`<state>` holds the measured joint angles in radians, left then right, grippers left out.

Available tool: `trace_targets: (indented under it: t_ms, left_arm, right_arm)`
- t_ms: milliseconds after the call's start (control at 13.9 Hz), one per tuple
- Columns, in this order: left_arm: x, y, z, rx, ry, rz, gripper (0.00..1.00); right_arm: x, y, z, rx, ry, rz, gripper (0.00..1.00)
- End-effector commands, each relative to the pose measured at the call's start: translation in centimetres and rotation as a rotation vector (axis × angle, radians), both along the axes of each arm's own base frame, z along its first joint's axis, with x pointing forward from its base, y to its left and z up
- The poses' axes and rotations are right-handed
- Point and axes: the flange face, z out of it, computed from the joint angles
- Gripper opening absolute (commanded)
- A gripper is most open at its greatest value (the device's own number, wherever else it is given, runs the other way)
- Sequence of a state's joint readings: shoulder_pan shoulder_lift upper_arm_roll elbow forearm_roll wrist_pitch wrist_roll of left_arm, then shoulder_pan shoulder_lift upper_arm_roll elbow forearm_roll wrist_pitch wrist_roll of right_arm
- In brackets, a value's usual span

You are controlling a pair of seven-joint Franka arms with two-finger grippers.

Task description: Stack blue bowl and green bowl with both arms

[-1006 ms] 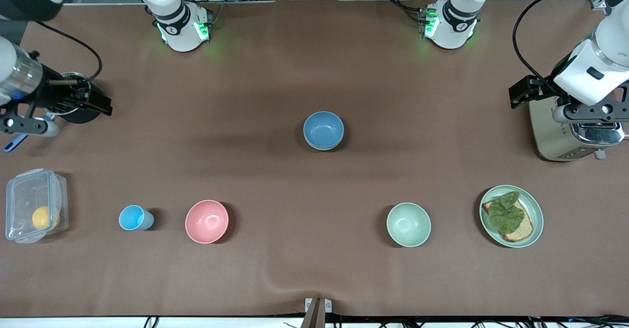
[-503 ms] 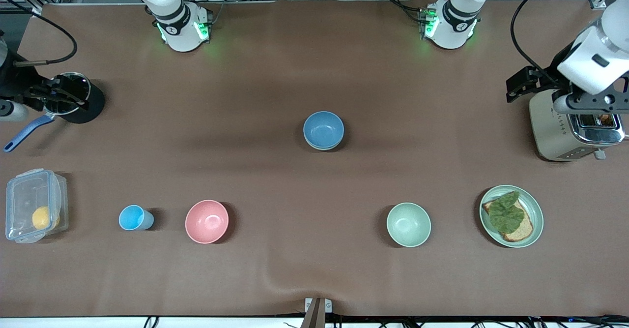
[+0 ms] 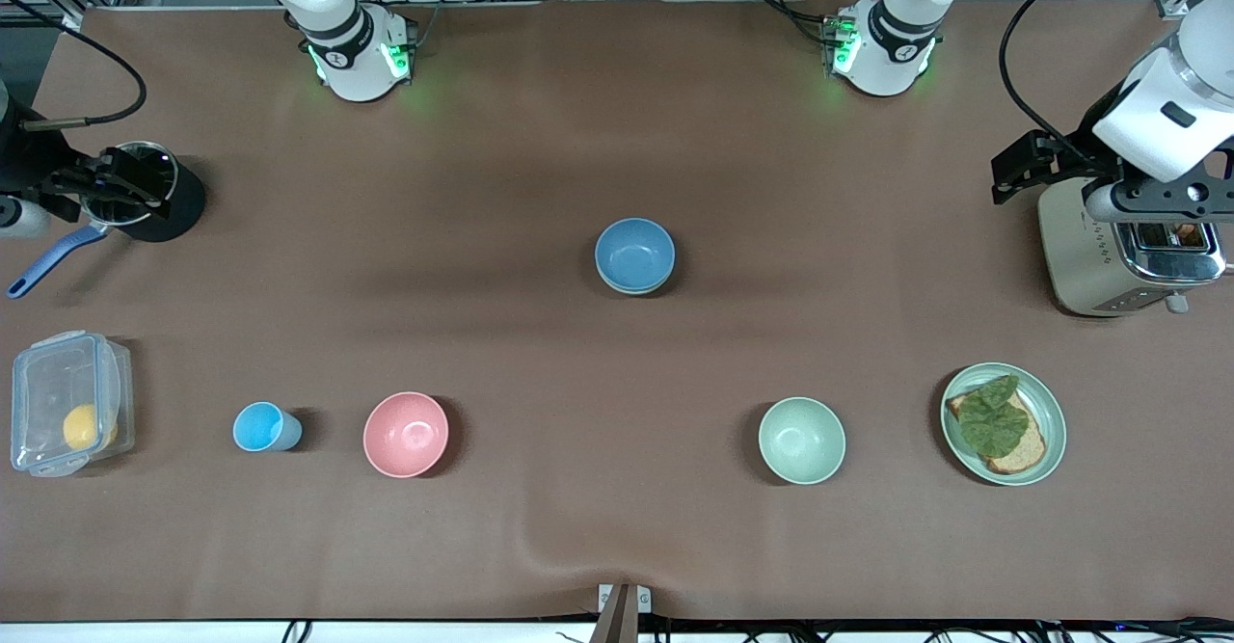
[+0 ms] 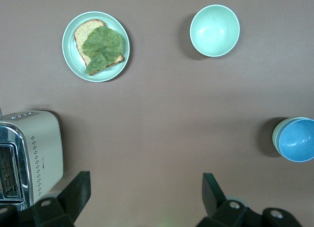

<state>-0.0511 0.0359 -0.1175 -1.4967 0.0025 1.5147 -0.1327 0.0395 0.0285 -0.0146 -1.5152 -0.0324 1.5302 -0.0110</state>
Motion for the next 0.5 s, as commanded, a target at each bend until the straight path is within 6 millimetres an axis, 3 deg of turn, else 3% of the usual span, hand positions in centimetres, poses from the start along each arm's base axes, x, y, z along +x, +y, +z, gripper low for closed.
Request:
trace_targets:
  t_ms: [0, 431]
  left_arm:
    - [-0.03, 0.0, 0.28, -0.015, -0.016, -0.006, 1.0]
    - [0.08, -0.1, 0.41, -0.01, -0.026, -0.015, 1.0]
  right_arm:
    - [-0.41, -0.06, 0.48, -0.018, -0.01, 0.013, 1.0]
    - [-0.41, 0.02, 0.41, -0.018, -0.009, 0.014, 1.0]
